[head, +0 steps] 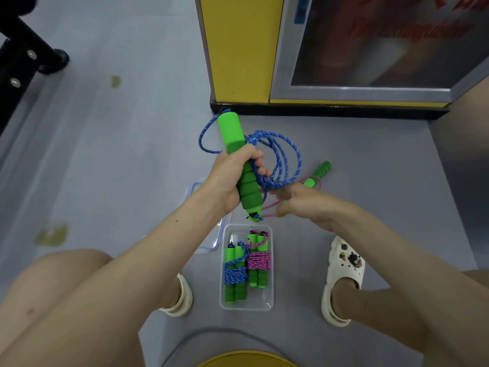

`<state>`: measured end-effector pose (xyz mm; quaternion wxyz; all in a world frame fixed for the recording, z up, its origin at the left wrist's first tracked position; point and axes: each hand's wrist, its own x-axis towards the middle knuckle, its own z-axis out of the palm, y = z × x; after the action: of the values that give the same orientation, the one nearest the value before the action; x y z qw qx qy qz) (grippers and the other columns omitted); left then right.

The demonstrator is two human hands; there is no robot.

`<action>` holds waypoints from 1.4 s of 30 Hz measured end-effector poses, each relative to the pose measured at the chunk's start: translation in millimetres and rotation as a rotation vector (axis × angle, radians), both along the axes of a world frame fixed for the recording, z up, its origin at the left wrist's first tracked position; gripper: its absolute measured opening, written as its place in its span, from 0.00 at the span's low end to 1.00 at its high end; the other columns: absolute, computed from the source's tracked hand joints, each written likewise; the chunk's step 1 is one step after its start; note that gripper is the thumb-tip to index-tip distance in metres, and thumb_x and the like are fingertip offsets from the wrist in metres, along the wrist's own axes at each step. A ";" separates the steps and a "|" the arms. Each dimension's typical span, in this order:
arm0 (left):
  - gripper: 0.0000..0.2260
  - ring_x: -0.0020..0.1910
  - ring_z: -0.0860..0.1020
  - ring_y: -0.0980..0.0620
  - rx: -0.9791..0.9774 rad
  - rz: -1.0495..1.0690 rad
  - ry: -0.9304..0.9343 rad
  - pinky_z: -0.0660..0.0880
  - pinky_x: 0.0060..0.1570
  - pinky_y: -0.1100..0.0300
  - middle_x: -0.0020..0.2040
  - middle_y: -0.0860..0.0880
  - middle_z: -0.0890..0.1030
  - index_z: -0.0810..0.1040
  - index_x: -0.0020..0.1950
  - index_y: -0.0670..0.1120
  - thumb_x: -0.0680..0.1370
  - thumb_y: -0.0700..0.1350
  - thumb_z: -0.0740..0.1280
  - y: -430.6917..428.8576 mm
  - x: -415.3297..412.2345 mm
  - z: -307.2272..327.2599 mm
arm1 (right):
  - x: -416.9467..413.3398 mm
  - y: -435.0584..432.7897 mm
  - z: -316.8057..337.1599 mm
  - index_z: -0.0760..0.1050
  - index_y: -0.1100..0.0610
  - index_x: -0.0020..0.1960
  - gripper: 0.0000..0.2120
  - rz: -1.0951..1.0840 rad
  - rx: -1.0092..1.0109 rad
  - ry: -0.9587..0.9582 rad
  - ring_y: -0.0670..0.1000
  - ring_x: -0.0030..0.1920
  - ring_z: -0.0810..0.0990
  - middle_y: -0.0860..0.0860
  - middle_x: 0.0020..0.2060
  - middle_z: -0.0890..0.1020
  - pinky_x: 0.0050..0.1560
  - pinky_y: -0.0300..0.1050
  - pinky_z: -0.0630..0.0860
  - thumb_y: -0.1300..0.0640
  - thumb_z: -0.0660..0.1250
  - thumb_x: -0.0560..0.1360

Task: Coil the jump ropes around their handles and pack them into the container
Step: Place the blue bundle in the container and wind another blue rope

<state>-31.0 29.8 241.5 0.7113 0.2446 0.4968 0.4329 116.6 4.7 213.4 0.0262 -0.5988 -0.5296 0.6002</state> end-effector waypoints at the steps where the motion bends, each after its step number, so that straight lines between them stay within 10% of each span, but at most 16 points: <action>1: 0.11 0.23 0.71 0.53 0.007 0.013 -0.027 0.75 0.38 0.55 0.25 0.49 0.71 0.69 0.33 0.43 0.75 0.33 0.61 1.1 -1.0 1.5 | -1.4 -0.1 3.0 0.73 0.52 0.62 0.19 0.031 0.012 0.020 0.49 0.65 0.70 0.50 0.65 0.73 0.64 0.43 0.67 0.62 0.68 0.73; 6: 0.11 0.21 0.68 0.54 0.020 0.197 -0.002 0.74 0.32 0.59 0.24 0.49 0.70 0.68 0.34 0.43 0.74 0.32 0.61 9.4 -11.7 5.9 | -1.7 -5.9 5.1 0.77 0.50 0.46 0.01 0.102 0.039 0.082 0.45 0.54 0.75 0.46 0.49 0.80 0.56 0.40 0.68 0.55 0.69 0.75; 15: 0.11 0.22 0.65 0.53 0.013 0.323 0.192 0.69 0.27 0.62 0.25 0.49 0.70 0.67 0.34 0.45 0.72 0.33 0.62 16.2 -46.0 4.0 | 10.6 -8.0 -3.1 0.75 0.57 0.37 0.15 -0.015 0.029 -0.038 0.48 0.39 0.80 0.56 0.39 0.84 0.49 0.42 0.73 0.50 0.62 0.79; 23: 0.07 0.22 0.72 0.55 0.289 -0.004 0.700 0.72 0.28 0.61 0.25 0.50 0.74 0.72 0.36 0.42 0.71 0.34 0.67 3.1 -41.8 -6.1 | 7.2 -3.8 5.1 0.68 0.60 0.37 0.17 -0.442 0.074 0.098 0.49 0.17 0.72 0.51 0.16 0.69 0.24 0.36 0.72 0.54 0.57 0.82; 32: 0.17 0.29 0.72 0.51 0.427 -0.442 0.576 0.73 0.30 0.54 0.33 0.43 0.73 0.72 0.45 0.39 0.71 0.49 0.75 -18.6 0.7 -18.2 | -2.7 16.4 20.2 0.67 0.60 0.37 0.17 -0.974 -0.215 0.496 0.46 0.15 0.63 0.49 0.15 0.62 0.21 0.35 0.67 0.54 0.57 0.82; 37: 0.27 0.44 0.79 0.52 0.382 -0.608 0.522 0.78 0.51 0.50 0.46 0.49 0.79 0.72 0.56 0.50 0.63 0.59 0.75 -22.9 13.4 -23.4 | 2.9 23.6 20.3 0.67 0.60 0.34 0.18 -1.218 -0.300 0.596 0.47 0.14 0.65 0.49 0.14 0.64 0.20 0.35 0.69 0.56 0.57 0.82; 42: 0.19 0.42 0.80 0.56 0.287 -0.670 0.370 0.78 0.49 0.58 0.44 0.51 0.82 0.76 0.55 0.48 0.68 0.44 0.78 -24.1 18.9 -21.2 | 2.5 19.8 14.1 0.67 0.60 0.34 0.18 -1.344 -0.278 0.605 0.47 0.13 0.67 0.51 0.15 0.66 0.18 0.33 0.68 0.57 0.55 0.82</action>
<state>-12.0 5.7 220.4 0.6703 0.5634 0.4436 0.1910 119.1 24.5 227.6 0.4556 -0.6000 0.0612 0.6547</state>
